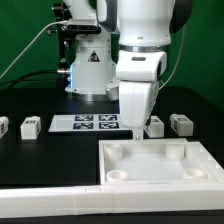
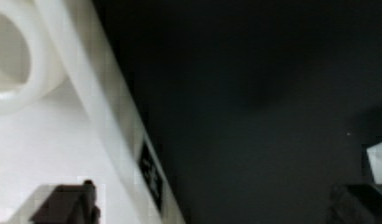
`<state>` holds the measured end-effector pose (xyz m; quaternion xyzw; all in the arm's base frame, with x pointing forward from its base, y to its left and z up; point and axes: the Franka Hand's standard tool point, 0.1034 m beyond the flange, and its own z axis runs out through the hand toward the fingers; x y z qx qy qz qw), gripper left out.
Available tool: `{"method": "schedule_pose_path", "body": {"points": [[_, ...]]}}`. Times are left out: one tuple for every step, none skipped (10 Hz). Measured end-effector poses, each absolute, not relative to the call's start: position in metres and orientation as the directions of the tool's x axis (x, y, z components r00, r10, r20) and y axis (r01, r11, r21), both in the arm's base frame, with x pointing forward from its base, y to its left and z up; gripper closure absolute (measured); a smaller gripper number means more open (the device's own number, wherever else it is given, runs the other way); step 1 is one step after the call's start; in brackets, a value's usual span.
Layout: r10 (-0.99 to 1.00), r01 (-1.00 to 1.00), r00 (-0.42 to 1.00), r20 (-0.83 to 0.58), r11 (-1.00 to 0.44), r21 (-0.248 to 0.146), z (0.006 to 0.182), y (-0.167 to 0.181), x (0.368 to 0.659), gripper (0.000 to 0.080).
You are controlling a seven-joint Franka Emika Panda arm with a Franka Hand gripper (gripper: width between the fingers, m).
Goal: Assemble one leg
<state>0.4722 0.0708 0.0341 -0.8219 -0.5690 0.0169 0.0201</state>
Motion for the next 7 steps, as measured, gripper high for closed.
{"method": "schedule_pose_path", "body": {"points": [[0.898,0.897,0.44,0.0,-0.44,-0.041,0.0339,0.075,0.4704,0.0151],[0.832,0.832,0.555,0.001,-0.554,-0.037,0.0333,0.0798,0.4689,0.0151],[0.779,0.778,0.627,0.0,-0.627,-0.041,0.0333,0.0802,0.4689,0.0151],[0.737,0.737,0.676,-0.002,-0.675,-0.042,0.0331,0.0802,0.4688,0.0151],[0.633,0.632,0.774,-0.004,-0.773,-0.049,0.0331,0.0818,0.4686,0.0151],[0.552,0.551,0.834,-0.006,-0.833,-0.057,0.0331,0.0827,0.4683,0.0151],[0.472,0.47,0.882,-0.008,-0.88,-0.063,0.0336,0.0834,0.4682,0.0151]]}}
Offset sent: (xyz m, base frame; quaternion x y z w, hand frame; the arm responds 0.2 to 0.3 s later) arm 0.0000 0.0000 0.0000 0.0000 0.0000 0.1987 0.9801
